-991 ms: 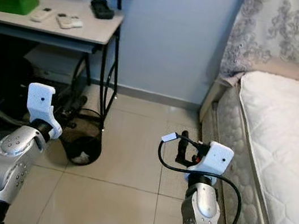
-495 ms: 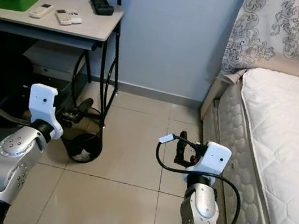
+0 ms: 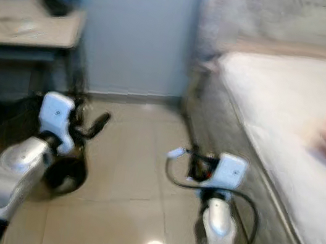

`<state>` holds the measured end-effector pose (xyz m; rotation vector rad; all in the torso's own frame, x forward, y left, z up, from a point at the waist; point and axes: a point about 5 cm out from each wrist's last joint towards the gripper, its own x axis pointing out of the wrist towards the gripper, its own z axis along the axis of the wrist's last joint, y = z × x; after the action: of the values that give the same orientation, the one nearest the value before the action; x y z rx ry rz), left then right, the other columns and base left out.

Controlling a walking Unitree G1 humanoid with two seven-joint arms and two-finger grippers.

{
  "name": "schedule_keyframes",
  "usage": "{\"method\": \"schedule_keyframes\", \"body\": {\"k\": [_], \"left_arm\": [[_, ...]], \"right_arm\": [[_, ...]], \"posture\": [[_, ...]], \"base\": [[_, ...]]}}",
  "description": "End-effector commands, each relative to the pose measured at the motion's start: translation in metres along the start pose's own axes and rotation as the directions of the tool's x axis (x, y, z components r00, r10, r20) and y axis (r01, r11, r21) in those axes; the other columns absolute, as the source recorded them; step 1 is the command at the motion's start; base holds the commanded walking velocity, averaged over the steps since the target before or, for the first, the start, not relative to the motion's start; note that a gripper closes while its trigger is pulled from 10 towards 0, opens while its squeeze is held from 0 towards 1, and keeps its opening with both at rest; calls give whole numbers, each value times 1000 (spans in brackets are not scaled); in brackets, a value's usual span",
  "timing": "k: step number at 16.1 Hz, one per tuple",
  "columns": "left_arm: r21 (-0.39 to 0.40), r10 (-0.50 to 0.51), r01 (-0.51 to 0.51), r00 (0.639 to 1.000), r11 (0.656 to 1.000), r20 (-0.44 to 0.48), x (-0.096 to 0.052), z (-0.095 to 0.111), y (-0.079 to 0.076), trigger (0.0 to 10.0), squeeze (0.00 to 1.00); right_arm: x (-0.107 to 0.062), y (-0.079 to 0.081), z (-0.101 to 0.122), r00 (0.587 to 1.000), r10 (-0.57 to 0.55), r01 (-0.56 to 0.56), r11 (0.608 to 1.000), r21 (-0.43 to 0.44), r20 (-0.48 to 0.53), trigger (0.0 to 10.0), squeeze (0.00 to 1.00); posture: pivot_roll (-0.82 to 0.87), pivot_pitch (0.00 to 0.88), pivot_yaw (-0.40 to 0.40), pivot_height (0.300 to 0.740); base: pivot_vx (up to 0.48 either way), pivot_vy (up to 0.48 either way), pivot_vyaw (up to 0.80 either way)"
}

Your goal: Clean up the room

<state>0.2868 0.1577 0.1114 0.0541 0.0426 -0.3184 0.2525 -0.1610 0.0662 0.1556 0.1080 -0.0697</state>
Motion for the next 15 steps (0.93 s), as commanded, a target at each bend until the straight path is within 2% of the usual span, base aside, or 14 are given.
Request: {"method": "schedule_keyframes", "body": {"k": [1, 4, 7, 8, 10, 12, 15], "left_arm": [[20, -14, 14, 1000, 1000, -13, 6, 1, -5, 10000, 0], [39, -37, 37, 999, 999, -5, 9, 1, -9, 10000, 0], [-37, -95, 95, 995, 995, 14, 5, 1, -13, 10000, 0], [-50, -149, 150, 988, 987, 31, 3, 3, -19, 10000, 0], [-39, -166, 168, 985, 985, 56, 2, 6, -23, 10000, 0], [-42, -161, 164, 985, 986, 70, 5, 8, -23, 10000, 0], [-13, -184, 186, 979, 982, 82, 7, 10, -25, 10000, 0]], "right_arm": [[1, -8, 2, 1000, -29, 29, 999, -13, 2, 10000, 0], [0, -12, 0, 999, -54, 55, 998, -17, 1, 10000, 0], [-2, -15, -1, 998, -67, 67, 998, -19, 3, 10000, 0], [-2, -15, -2, 998, -69, 69, 997, -24, -1, 10000, 0], [-3, -15, -2, 997, -74, 74, 997, -14, 1, 10000, 0], [-4, -16, -4, 996, -90, 90, 996, 13, 4, 10000, 0], [-1, -14, -2, 996, -84, 84, 996, -23, 15, 10000, 0]], "posture": [[-69, 0, 31, 740], [-76, 0, 36, 740], [-79, 0, 39, 740], [-79, 0, 40, 740], [-79, 0, 42, 740], [-80, 0, 43, 740], [-81, 0, 45, 740]], "base": [[0, 0, -750], [0, 0, -748], [0, 0, -748], [0, 0, -706], [0, 0, -700], [345, 334, -731], [369, 305, 0]]}}
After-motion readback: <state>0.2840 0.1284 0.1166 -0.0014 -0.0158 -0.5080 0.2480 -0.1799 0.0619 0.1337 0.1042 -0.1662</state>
